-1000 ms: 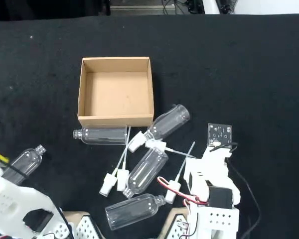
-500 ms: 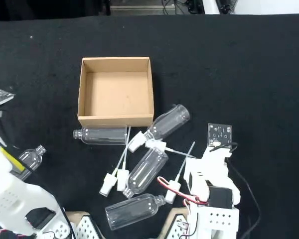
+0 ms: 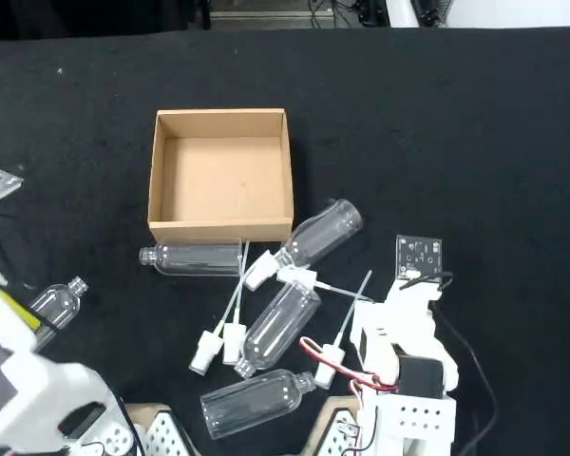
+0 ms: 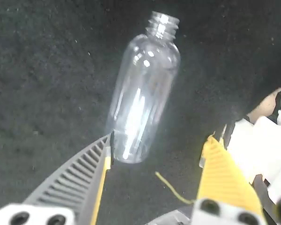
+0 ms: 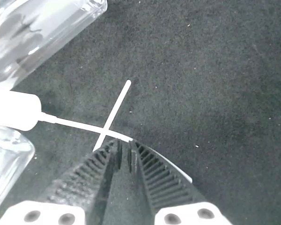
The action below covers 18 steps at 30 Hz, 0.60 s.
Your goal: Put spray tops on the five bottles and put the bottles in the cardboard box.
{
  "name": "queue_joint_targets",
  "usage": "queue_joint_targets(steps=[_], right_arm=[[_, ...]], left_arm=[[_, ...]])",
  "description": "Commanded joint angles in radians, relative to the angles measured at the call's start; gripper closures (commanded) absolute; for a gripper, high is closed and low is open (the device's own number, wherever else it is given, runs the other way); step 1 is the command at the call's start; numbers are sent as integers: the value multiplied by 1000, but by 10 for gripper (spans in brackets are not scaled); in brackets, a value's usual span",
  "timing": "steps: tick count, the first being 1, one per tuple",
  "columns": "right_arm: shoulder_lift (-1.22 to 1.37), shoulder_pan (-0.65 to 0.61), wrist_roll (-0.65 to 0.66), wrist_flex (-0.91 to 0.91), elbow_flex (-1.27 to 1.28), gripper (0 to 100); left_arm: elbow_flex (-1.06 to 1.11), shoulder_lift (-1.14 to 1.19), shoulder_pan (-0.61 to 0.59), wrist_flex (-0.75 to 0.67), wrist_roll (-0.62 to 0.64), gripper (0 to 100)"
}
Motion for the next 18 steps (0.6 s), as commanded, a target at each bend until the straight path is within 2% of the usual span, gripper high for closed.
queue_joint_targets(steps=[1,5,7,9,13,18], right_arm=[[-96,15,3,8,-4,987],[-96,15,3,8,-4,987],[-96,15,3,8,-4,987],[-96,15,3,8,-4,987],[-96,15,3,8,-4,987],[-96,15,3,8,-4,987]], left_arm=[[166,-245,-7,-69,-23,714],[381,-324,-2,-362,20,714],[456,-334,1,-431,21,713],[476,-331,8,-442,20,705],[476,-331,56,-442,20,614],[476,-319,147,-451,18,635]])
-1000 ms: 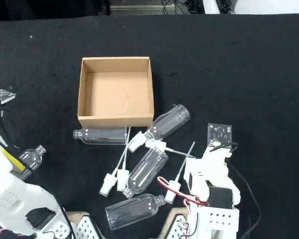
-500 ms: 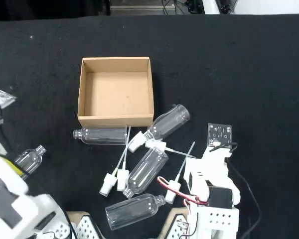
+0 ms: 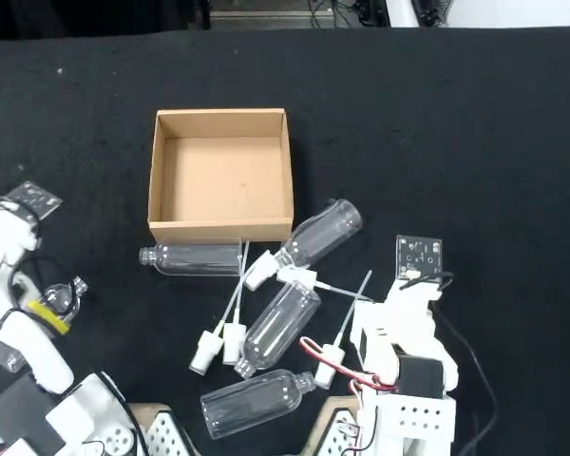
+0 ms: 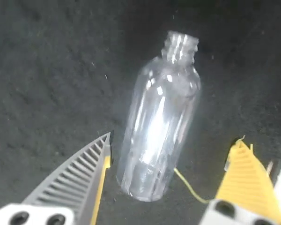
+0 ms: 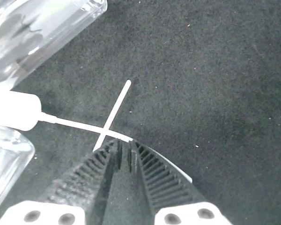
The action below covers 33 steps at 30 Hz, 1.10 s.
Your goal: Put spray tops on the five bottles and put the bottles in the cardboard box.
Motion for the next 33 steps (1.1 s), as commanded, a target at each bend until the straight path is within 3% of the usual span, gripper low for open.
queue_joint_targets(steps=[1,9,23,33], right_arm=[[-96,15,3,8,-4,987],[-96,15,3,8,-4,987],[-96,15,3,8,-4,987],[-96,15,3,8,-4,987]], left_arm=[[-5,-20,93,-8,5,636],[-15,141,94,-140,5,636],[-22,210,74,-149,-55,637],[24,226,74,-249,-55,637]])
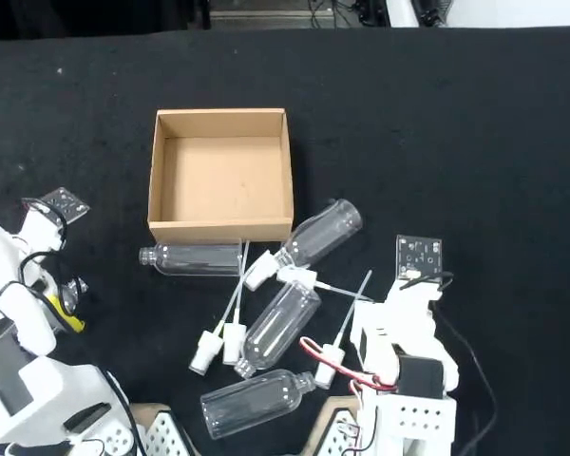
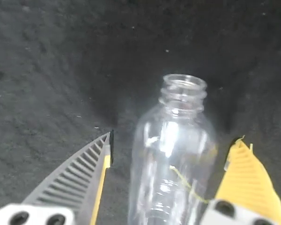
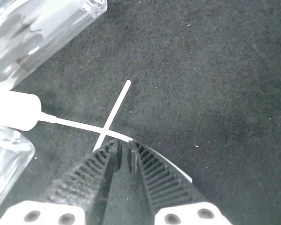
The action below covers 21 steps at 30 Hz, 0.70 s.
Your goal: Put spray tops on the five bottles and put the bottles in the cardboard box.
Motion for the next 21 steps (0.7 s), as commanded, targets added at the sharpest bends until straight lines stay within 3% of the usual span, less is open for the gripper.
queue_joint_targets(steps=[1,4,10,12,15,21], right_arm=[[-96,15,3,8,-4,987],[-96,15,3,8,-4,987],[-96,15,3,8,-4,987],[-96,15,3,8,-4,987],[-96,15,3,8,-4,987],[-96,15,3,8,-4,987]], left_arm=[[-16,-11,-8,-20,-12,637],[-8,-11,-7,-20,-17,672],[-18,-8,-58,-28,-14,916],[-36,-8,-104,-46,-12,953],[-53,-9,-203,-54,-12,923],[-65,-3,-377,-57,-23,744]])
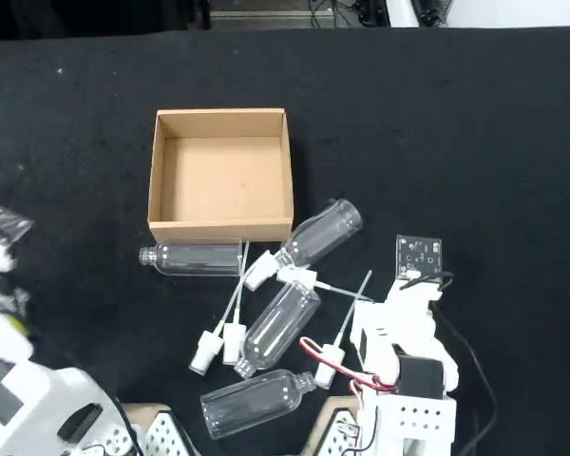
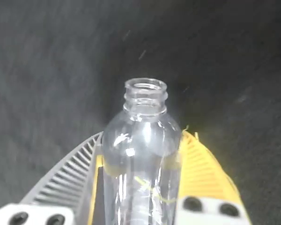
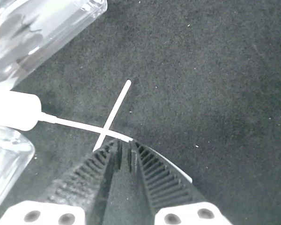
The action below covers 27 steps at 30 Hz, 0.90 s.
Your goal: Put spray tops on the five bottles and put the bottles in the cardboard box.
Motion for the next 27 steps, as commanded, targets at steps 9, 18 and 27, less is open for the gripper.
queue_joint_targets(steps=[9,18,27], right_arm=[[-96,15,3,8,-4,987],[-96,15,3,8,-4,987],[-96,15,3,8,-4,987]], left_arm=[[-162,-5,-163,20,-17,700],[-325,8,-88,219,-55,700],[-464,190,-90,196,-55,700]])
